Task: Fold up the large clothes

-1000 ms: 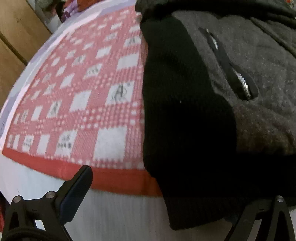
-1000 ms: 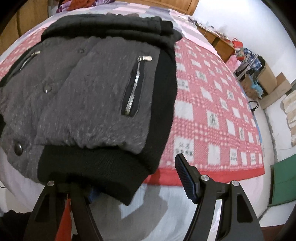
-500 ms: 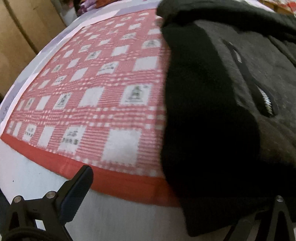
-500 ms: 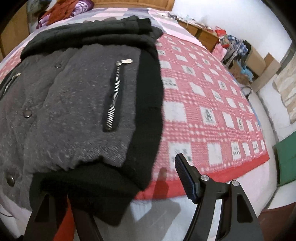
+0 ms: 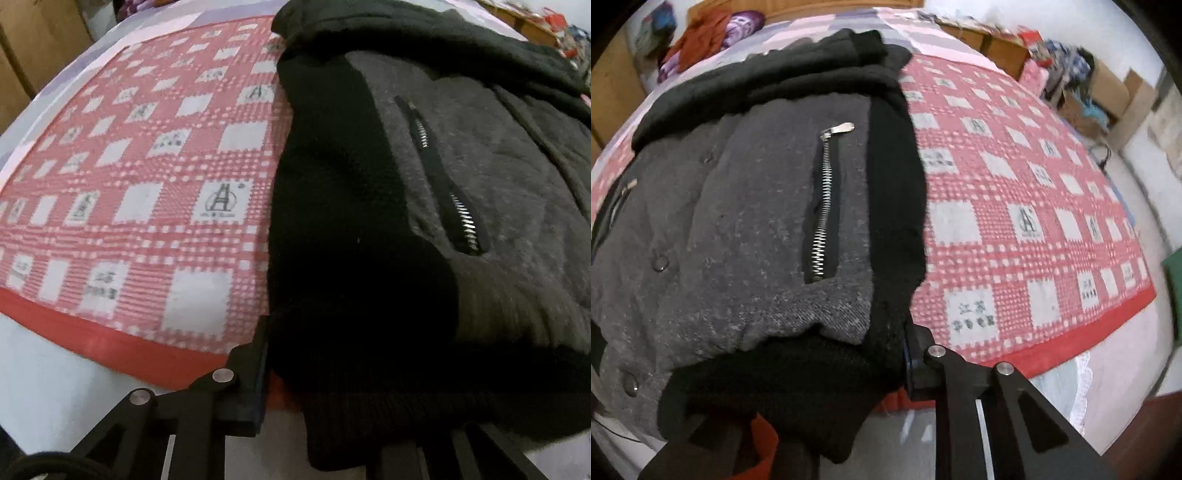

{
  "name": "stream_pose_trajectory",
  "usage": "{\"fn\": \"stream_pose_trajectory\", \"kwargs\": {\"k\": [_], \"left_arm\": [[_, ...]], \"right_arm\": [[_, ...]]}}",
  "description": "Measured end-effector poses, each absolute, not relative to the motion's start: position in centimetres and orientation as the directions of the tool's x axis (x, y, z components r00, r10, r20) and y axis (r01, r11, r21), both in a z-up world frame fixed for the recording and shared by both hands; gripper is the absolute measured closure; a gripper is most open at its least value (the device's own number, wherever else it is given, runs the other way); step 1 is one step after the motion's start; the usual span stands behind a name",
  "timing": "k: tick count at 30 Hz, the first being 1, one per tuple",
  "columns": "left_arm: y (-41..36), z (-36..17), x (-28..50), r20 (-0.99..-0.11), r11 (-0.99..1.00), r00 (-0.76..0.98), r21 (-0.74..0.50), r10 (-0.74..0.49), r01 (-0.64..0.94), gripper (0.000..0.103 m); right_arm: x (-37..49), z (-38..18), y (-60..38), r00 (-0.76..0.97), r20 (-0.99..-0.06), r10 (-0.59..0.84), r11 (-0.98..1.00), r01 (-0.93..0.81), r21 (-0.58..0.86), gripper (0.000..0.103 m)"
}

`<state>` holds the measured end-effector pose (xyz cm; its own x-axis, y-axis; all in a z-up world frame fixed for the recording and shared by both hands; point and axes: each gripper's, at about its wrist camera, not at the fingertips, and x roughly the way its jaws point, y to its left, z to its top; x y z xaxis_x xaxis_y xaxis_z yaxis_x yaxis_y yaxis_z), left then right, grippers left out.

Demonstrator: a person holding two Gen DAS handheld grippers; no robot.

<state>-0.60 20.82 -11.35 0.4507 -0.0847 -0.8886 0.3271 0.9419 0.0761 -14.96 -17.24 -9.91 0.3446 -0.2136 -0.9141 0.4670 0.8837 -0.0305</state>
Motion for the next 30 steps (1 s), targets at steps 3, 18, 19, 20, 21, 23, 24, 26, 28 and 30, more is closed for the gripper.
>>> {"fn": "stream_pose_trajectory", "kwargs": {"k": [3, 18, 19, 20, 21, 23, 24, 26, 28, 30], "left_arm": [[21.1, -9.1, -0.8, -0.876, 0.941, 0.471, 0.066, -0.105, 0.333, 0.084], [21.8, -2.5, -2.6, -0.841, 0.923, 0.5, -0.002, -0.209, 0.384, 0.085], [21.9, -2.3, -2.8, -0.843, 0.921, 0.494, -0.005, -0.213, 0.389, 0.085], [22.1, -2.0, -3.1, -0.847, 0.918, 0.486, -0.006, -0.215, 0.395, 0.085], [22.2, -1.8, -3.5, -0.854, 0.916, 0.475, -0.005, -0.212, 0.401, 0.085], [22.4, -1.6, -4.2, -0.868, 0.915, 0.451, -0.01, -0.208, 0.403, 0.085], [22.6, -1.5, -4.4, -0.873, 0.916, 0.443, -0.011, -0.205, 0.402, 0.085], [22.8, -1.1, -5.0, -0.884, 0.92, 0.422, -0.022, -0.201, 0.391, 0.085], [22.8, -0.7, -5.2, -0.89, 0.919, 0.411, -0.02, -0.195, 0.393, 0.085], [22.5, -0.1, -4.2, -0.887, 0.921, 0.417, -0.022, -0.197, 0.388, 0.085]], "right_arm": [[-15.4, -8.5, -17.1, 0.366, -0.909, -0.199, 0.9, 0.435, -0.022, 0.087], [-16.8, -1.8, -16.3, 0.467, -0.869, -0.167, 0.937, 0.351, 0.009, 0.089], [-17.0, -1.3, -16.3, 0.469, -0.868, -0.163, 0.938, 0.347, 0.011, 0.089], [-17.3, -0.9, -16.3, 0.471, -0.867, -0.161, 0.939, 0.343, 0.012, 0.089], [-17.5, -0.6, -16.4, 0.468, -0.869, -0.161, 0.94, 0.341, 0.01, 0.089], [-18.2, -0.1, -16.4, 0.456, -0.877, -0.151, 0.942, 0.335, 0.012, 0.089], [-18.6, 0.2, -16.2, 0.449, -0.881, -0.147, 0.946, 0.324, 0.007, 0.089], [-19.2, 0.6, -15.7, 0.433, -0.89, -0.141, 0.953, 0.302, -0.003, 0.089], [-19.8, 1.0, -15.3, 0.422, -0.897, -0.133, 0.957, 0.288, -0.006, 0.089], [-19.9, 1.5, -15.4, 0.426, -0.896, -0.124, 0.959, 0.285, 0.003, 0.089]]}}
